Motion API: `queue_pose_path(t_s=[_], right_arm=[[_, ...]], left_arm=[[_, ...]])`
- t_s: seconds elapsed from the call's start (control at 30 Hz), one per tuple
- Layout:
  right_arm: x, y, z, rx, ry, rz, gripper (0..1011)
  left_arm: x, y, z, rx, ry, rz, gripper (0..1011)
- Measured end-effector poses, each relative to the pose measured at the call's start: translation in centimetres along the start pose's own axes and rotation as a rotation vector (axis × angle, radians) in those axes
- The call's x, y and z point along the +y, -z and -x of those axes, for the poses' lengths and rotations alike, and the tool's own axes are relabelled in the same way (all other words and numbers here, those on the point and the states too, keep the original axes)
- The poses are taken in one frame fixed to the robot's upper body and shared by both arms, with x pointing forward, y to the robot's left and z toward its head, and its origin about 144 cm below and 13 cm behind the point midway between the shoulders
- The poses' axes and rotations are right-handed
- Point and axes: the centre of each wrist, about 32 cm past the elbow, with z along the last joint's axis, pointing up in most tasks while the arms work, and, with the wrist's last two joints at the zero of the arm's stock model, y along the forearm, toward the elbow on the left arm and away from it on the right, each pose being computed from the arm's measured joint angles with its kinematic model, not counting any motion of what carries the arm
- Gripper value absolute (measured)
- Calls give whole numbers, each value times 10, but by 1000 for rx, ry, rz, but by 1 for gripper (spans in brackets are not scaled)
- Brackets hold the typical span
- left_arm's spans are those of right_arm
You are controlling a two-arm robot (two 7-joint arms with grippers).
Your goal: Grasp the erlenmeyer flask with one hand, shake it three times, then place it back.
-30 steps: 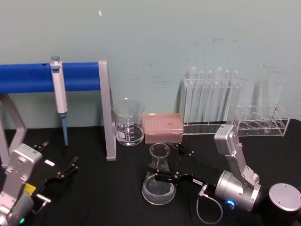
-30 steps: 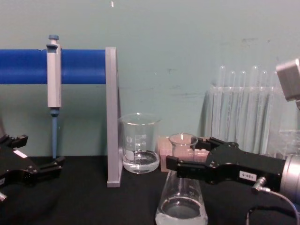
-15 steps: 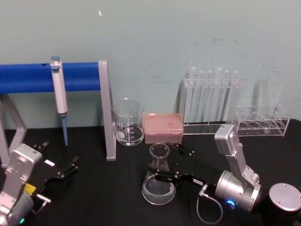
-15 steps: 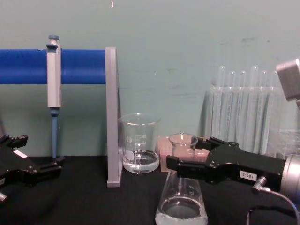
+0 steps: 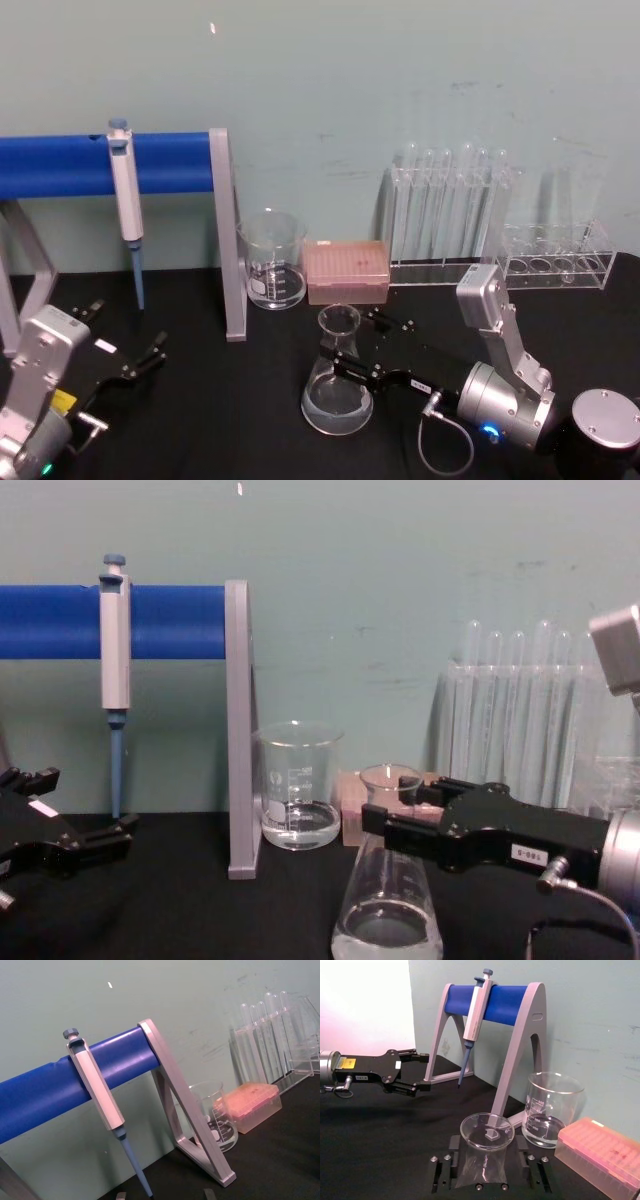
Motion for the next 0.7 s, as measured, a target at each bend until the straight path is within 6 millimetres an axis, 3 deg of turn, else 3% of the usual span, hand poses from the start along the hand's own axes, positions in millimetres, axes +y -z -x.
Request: queue_pose_path(t_s=[0.23, 0.7], right_arm=[[0, 0, 0, 0, 0, 0, 469], [0, 0, 0, 0, 0, 0, 456]], left_arm=[[0, 0, 0, 0, 0, 0, 1001], [0, 0, 0, 0, 0, 0, 1001]])
